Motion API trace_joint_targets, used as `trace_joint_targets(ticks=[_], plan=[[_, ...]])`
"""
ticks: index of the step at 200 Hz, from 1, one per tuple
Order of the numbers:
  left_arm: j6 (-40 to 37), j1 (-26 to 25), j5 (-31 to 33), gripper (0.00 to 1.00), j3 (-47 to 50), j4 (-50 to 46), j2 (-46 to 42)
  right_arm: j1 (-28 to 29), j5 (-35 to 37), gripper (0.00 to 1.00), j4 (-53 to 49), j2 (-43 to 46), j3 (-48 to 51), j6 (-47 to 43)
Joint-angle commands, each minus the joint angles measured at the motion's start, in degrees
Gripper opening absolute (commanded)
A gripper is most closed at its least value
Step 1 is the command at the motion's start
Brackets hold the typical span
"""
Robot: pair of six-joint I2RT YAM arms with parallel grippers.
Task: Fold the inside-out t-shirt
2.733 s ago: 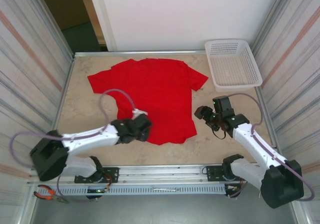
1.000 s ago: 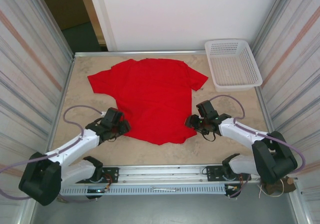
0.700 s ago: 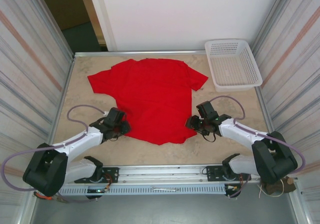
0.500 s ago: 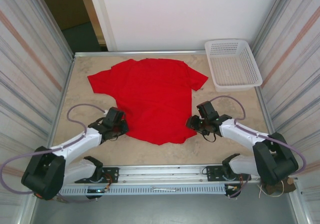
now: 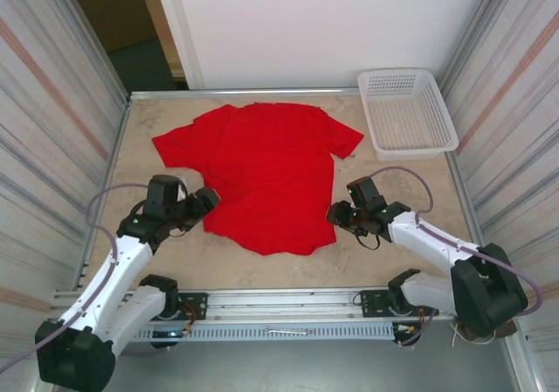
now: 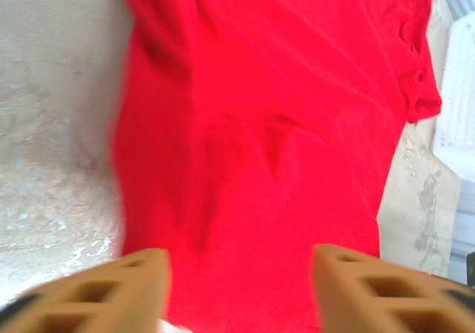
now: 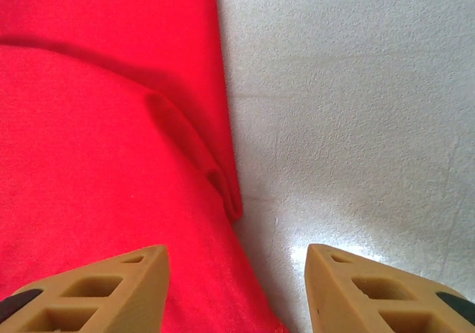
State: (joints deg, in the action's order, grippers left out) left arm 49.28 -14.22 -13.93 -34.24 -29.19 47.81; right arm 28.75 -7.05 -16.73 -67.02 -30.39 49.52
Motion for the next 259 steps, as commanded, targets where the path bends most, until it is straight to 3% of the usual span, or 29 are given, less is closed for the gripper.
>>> trace_joint_targets(ticks=[1, 16, 39, 77, 87, 103, 133, 166, 212, 259], plan=[[-4.3, -0.5, 0.6, 0.79, -4.2, -4.2, 0.9, -0.3, 0.8, 0.50, -1.5, 0.7, 0.0, 0.7], [-7.7, -4.7, 5.4, 0.78, -6.5, -7.6, 1.8, -0.1, 0.2, 0.54, -1.4, 0.3, 0.0, 0.3], [-7.4, -14.2, 12.1, 0.78, -7.2, -10.0, 2.7, 0.8, -0.6, 0.67, -1.0, -1.1, 0.0, -0.6], [-2.5, -18.3, 12.7, 0.78, -3.1, -5.3, 2.2, 3.1, -1.2, 0.64, 1.5, -7.5, -0.9, -0.4], [-2.3, -18.8, 12.7, 0.78, -2.5, -4.4, 2.8, 3.5, -1.6, 0.49, 2.4, -9.6, -1.7, -0.5], [-4.6, -21.0, 13.4, 0.78, -3.0, -3.3, 4.3, 3.2, -2.3, 0.00, 1.4, -11.8, -4.5, -2.4], [-14.1, -32.2, 20.6, 0.77, -6.3, -1.6, 9.1, -2.5, 0.1, 0.00, -4.2, -6.2, -9.2, -5.5], [-25.7, -43.5, 26.3, 0.77, -9.4, 5.1, 17.0, -8.5, -2.6, 0.00, -6.9, 0.9, -9.8, -6.3], [-38.5, -53.0, 30.6, 0.77, -17.0, 12.2, 33.8, -8.3, -3.3, 0.00, -5.4, 0.3, -7.4, -5.2], [-43.7, -56.1, 27.9, 0.75, -22.8, 16.6, 47.1, -8.2, -2.4, 0.00, -4.6, -0.5, -7.0, -4.6]])
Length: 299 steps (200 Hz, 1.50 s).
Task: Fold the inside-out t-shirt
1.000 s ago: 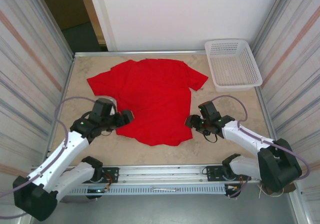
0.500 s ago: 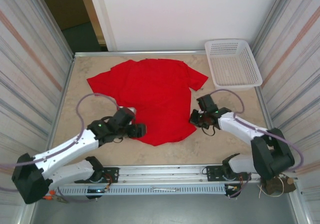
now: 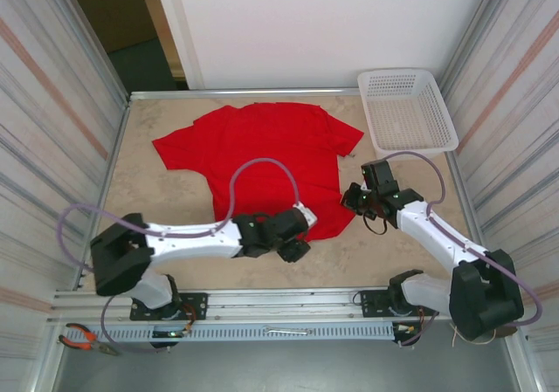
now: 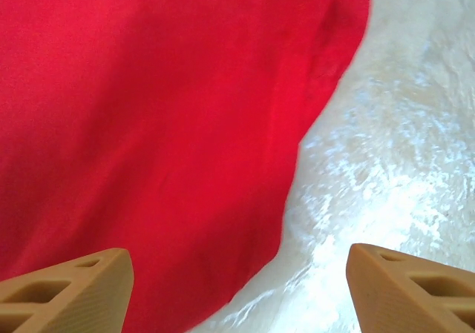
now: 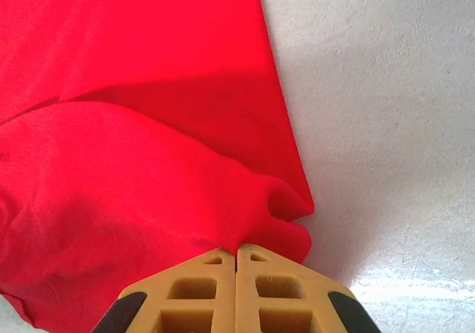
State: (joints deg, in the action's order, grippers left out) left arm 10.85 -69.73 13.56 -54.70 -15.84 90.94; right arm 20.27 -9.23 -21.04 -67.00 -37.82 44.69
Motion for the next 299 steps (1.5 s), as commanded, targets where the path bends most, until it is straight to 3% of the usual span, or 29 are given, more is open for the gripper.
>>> trace_joint_targets(ticks=[1, 60, 73, 103, 119, 169, 201, 228, 248, 261, 299], plan=[[-5.3, -0.6, 0.4, 0.75, -2.4, 3.4, 4.2, 0.3, -0.3, 0.00, -0.3, -0.5, 0.4, 0.3], [-5.8, -0.8, 1.0, 0.63, -2.1, 6.0, 10.9, 0.5, -0.7, 0.00, 1.1, -0.6, 1.5, 1.6], [-5.7, -0.8, 1.7, 0.49, -2.0, 6.4, 11.7, 0.5, -0.6, 0.00, 1.1, -0.4, 1.7, 1.7], [-5.4, -0.4, 3.8, 0.00, -1.9, 5.5, 10.5, 0.5, -0.4, 0.00, 0.7, 0.1, 1.9, 1.9], [-6.0, 0.3, 3.5, 0.00, -2.6, 2.9, 6.1, 0.5, -0.1, 0.00, 0.5, 0.5, 2.0, 2.0], [-11.3, 3.9, -7.2, 0.00, -14.1, -13.2, -9.5, 0.5, 0.1, 0.00, 0.3, 1.7, 2.4, 3.2], [-14.0, 5.5, -13.5, 0.00, -23.1, -22.7, -11.3, 0.6, 0.3, 0.00, 0.0, 3.2, 2.4, 3.8], [-15.8, 6.3, -16.0, 0.00, -22.6, -24.2, -9.2, 0.6, 0.3, 0.00, -0.4, 3.8, 2.4, 3.7], [-14.8, 7.9, -18.7, 0.00, -17.4, -21.6, -7.3, 0.5, 0.3, 0.35, -1.8, 5.2, 2.4, 3.5], [-13.6, 8.8, -20.2, 0.00, -13.6, -19.5, -6.2, 0.6, 0.3, 0.50, -3.2, 7.4, 2.6, 3.6], [-6.7, 9.4, -15.5, 0.00, -7.0, -14.8, -9.4, 2.5, -2.1, 0.64, -6.9, 18.0, 4.5, 7.3]])
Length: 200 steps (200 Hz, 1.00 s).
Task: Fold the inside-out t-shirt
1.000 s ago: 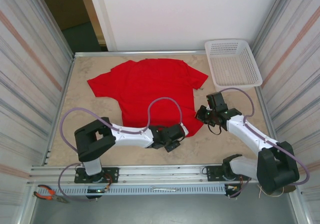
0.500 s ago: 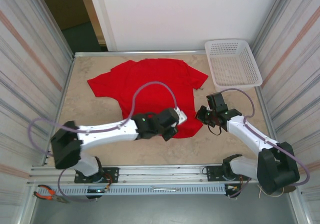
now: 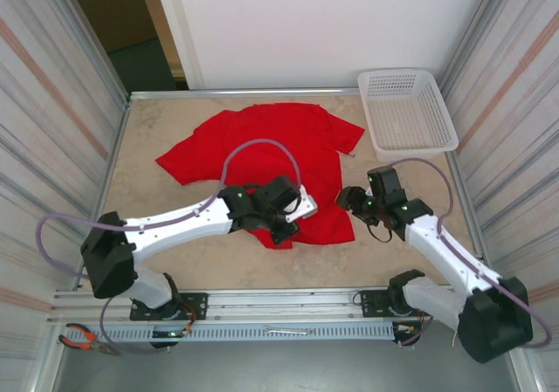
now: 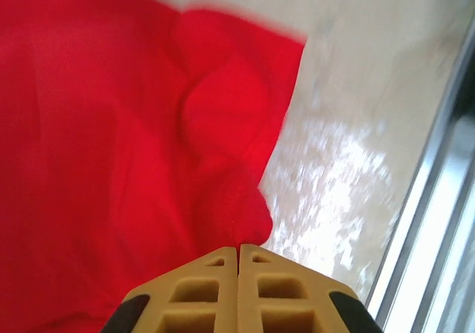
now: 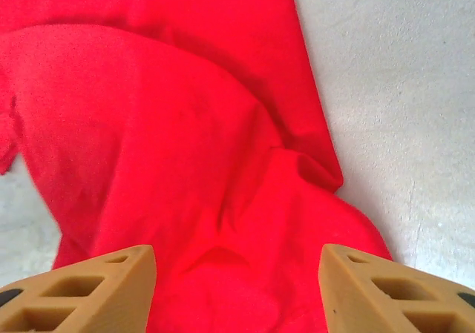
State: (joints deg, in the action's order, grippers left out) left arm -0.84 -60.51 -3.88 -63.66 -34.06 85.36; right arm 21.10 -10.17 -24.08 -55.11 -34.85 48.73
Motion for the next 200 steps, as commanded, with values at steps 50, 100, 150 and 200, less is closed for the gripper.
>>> trace_joint_targets(ticks=[50, 100, 150, 200], plan=[[10.0, 0.0, 8.8, 0.00, 4.2, 7.3, -12.3, 17.7, 3.2, 0.82, 5.9, 12.9, 6.9, 22.6], [8.6, -0.8, 10.1, 0.00, -0.5, 6.1, -14.0, 31.5, 13.9, 0.91, 14.6, 9.1, 2.1, 32.0], [8.0, -1.6, 11.6, 0.00, -1.8, 5.9, -13.3, 38.2, 20.6, 0.97, 23.2, 2.7, -0.1, 41.6], [7.5, -4.1, 12.3, 0.00, 1.5, 8.9, -18.1, 39.5, 27.6, 0.97, 29.1, -0.3, 0.9, 48.0]])
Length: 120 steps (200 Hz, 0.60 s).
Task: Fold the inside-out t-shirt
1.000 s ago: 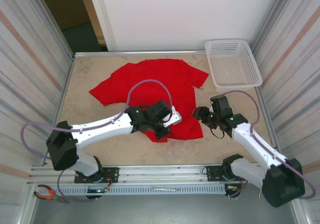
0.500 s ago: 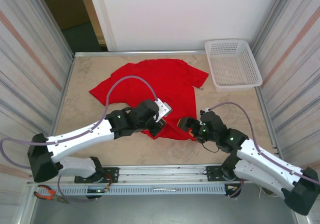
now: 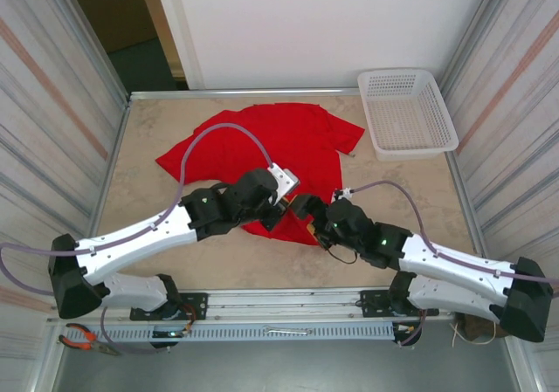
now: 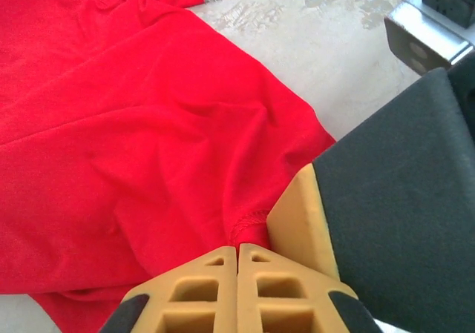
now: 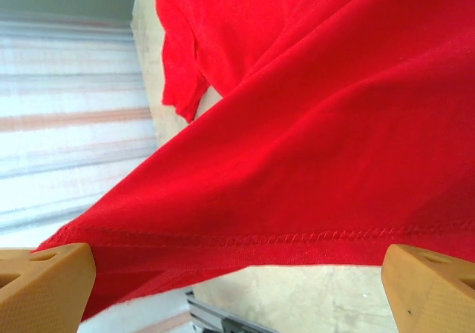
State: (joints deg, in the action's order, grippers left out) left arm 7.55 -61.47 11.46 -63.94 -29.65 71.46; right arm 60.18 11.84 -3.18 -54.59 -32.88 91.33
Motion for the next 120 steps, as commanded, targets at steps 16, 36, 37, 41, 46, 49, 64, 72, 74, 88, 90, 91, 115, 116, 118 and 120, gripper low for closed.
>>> trace_joint_targets(ticks=[16, 36, 37, 41, 46, 49, 64, 72, 74, 88, 90, 91, 115, 116, 118, 120], plan=[[-0.6, -3.7, -2.8, 0.00, 3.8, 6.5, -6.3, 0.5, 7.2, 0.98, 9.8, -0.5, -0.5, 6.8], [0.4, -3.7, -1.8, 0.00, 5.4, 7.7, -7.7, 1.8, 9.9, 0.98, 9.6, 2.0, 0.9, 9.0], [0.4, -3.7, -1.8, 0.00, 5.5, 7.8, -7.7, 1.9, 10.1, 0.98, 9.4, 2.1, 0.9, 9.1], [0.5, -3.7, -1.7, 0.00, 5.7, 8.0, -7.8, 2.4, 10.9, 0.98, 8.7, 2.9, 1.1, 9.6], [0.7, -3.7, -1.5, 0.00, 6.0, 8.2, -7.9, 3.4, 12.3, 0.98, 7.8, 3.9, 1.4, 10.4], [0.7, -3.7, -1.5, 0.00, 6.1, 8.3, -7.9, 4.0, 13.5, 0.99, 7.3, 4.6, 1.6, 10.7], [1.0, -3.7, -1.2, 0.00, 6.1, 8.5, -7.5, 8.0, 19.4, 1.00, 4.1, 7.8, 2.1, 12.7], [0.8, -3.8, -1.0, 0.00, 6.0, 8.8, -7.3, 10.1, 22.0, 1.00, 2.7, 9.2, 2.2, 13.3], [0.8, -3.8, -1.1, 0.00, 6.0, 8.9, -7.4, 10.6, 22.9, 1.00, 2.2, 9.4, 2.2, 13.5], [0.7, -3.8, -0.8, 0.00, 5.9, 9.3, -7.1, 13.3, 26.0, 0.99, 1.1, 10.3, 2.1, 14.6], [0.7, -3.8, -0.7, 0.00, 5.9, 9.3, -7.0, 13.6, 26.2, 0.99, 1.1, 10.2, 2.1, 14.7], [0.7, -3.8, -0.7, 0.00, 5.8, 9.3, -7.0, 13.7, 26.3, 0.99, 1.1, 10.2, 2.1, 14.8], [0.4, -4.0, 0.4, 0.00, 5.0, 9.1, -6.8, 15.6, 26.9, 0.99, 1.0, 8.2, 1.0, 16.6], [0.3, -4.0, 0.4, 0.00, 4.9, 9.1, -6.8, 15.6, 26.9, 0.99, 1.0, 8.1, 0.9, 16.8], [0.3, -4.1, 0.4, 0.00, 4.9, 9.1, -6.8, 15.7, 27.0, 0.99, 1.0, 7.8, 0.8, 17.0], [0.3, -4.1, 0.3, 0.00, 4.9, 9.1, -6.8, 15.7, 27.0, 0.99, 1.0, 7.6, 0.7, 17.2]])
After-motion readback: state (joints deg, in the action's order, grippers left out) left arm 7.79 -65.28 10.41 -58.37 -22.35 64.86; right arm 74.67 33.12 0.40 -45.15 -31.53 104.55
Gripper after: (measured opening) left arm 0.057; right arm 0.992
